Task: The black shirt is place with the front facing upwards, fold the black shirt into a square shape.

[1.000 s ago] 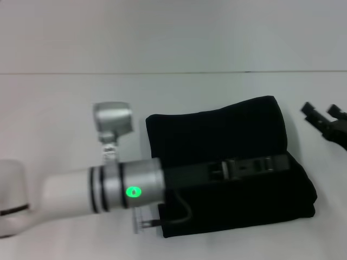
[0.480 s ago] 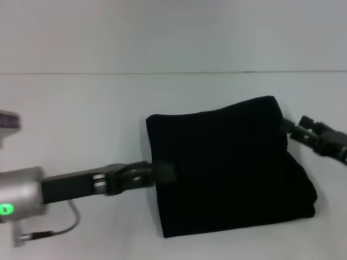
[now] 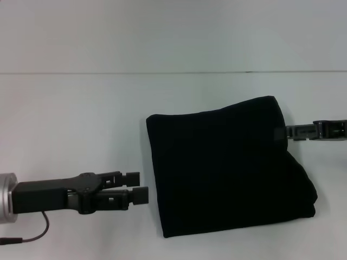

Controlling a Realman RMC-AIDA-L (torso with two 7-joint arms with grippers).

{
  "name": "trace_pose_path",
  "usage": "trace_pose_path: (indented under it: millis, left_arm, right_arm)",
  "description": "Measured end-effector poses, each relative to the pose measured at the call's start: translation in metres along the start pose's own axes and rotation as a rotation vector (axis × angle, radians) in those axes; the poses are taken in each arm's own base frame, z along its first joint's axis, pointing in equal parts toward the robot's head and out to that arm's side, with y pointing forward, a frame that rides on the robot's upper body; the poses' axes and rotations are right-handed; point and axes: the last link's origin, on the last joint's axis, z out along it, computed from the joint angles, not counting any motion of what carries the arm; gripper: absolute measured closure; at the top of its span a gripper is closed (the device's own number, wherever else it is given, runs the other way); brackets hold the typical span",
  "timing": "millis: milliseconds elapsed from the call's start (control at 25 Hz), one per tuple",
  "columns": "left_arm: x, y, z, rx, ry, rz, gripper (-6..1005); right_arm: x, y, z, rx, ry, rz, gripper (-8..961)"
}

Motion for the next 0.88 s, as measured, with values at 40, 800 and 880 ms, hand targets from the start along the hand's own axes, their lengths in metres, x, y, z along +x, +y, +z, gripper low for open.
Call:
trace_pose_path:
  millis: [40,800,880]
  left_arm:
    - [0.0,0.0,0.0,0.0,0.0,0.0,63]
    - [-0.001,-0.011,-0.016,0.113,-0.045,0.075,62]
    - [-0.001,-0.011,-0.016,0.113,-0.045,0.076,62]
  right_arm:
    - [-0.007,0.007,-0.002,0.02,0.052,0.0,34]
    - [-0.015,0.032,0.029,0.175,0.408,0.011,39]
    - [-0.015,0.031,0.033,0.181,0.408,0.009,39]
